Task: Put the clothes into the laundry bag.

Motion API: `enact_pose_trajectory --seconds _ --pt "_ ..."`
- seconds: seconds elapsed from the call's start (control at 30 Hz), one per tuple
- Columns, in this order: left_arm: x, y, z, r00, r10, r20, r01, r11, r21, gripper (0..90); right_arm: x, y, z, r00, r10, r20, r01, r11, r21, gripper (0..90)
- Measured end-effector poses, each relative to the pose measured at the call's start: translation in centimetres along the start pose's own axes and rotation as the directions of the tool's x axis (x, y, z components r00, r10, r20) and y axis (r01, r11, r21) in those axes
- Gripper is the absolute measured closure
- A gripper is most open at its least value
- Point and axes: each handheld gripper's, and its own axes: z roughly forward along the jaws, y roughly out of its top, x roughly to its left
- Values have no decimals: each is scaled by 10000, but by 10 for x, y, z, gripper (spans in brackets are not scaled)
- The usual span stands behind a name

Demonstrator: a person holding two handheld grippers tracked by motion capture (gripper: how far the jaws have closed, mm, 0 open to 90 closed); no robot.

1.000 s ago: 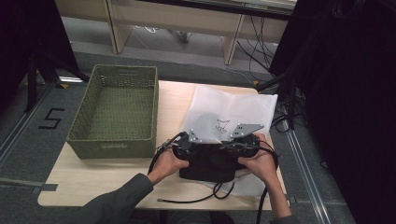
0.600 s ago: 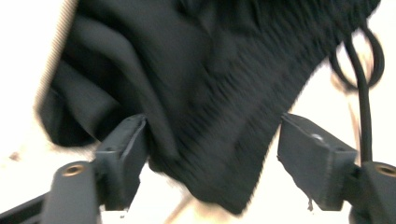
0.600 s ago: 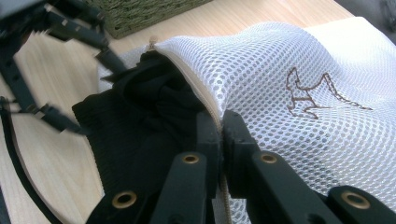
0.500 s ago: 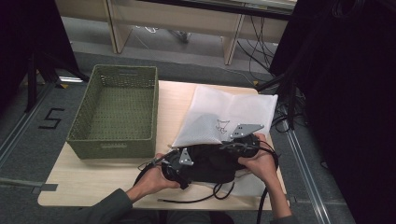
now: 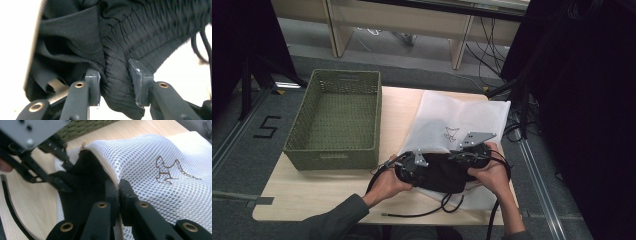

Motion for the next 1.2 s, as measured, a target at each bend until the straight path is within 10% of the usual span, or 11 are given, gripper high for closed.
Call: enact_pose_trajectory --seconds 0.37,0.63,0.9,1.2 --pt "22 7 26 9964 -749 -392 736 9967 -342 674 -1 -5 3 10000 91 -26 -91 9998 150 875" --pt "17 0 0 9955 -943 -20 942 9948 -394 408 -3 -5 2 9999 110 -4 -110 9999 103 875" --pt "-2 -12 -43 9983 -570 -148 554 9938 -962 305 -2 -6 3 9997 241 -15 -241 9996 121 874" --pt "-32 -13 -22 9953 -208 945 280 9967 -757 343 -3 -6 2 9998 186 -14 -186 9998 98 874"
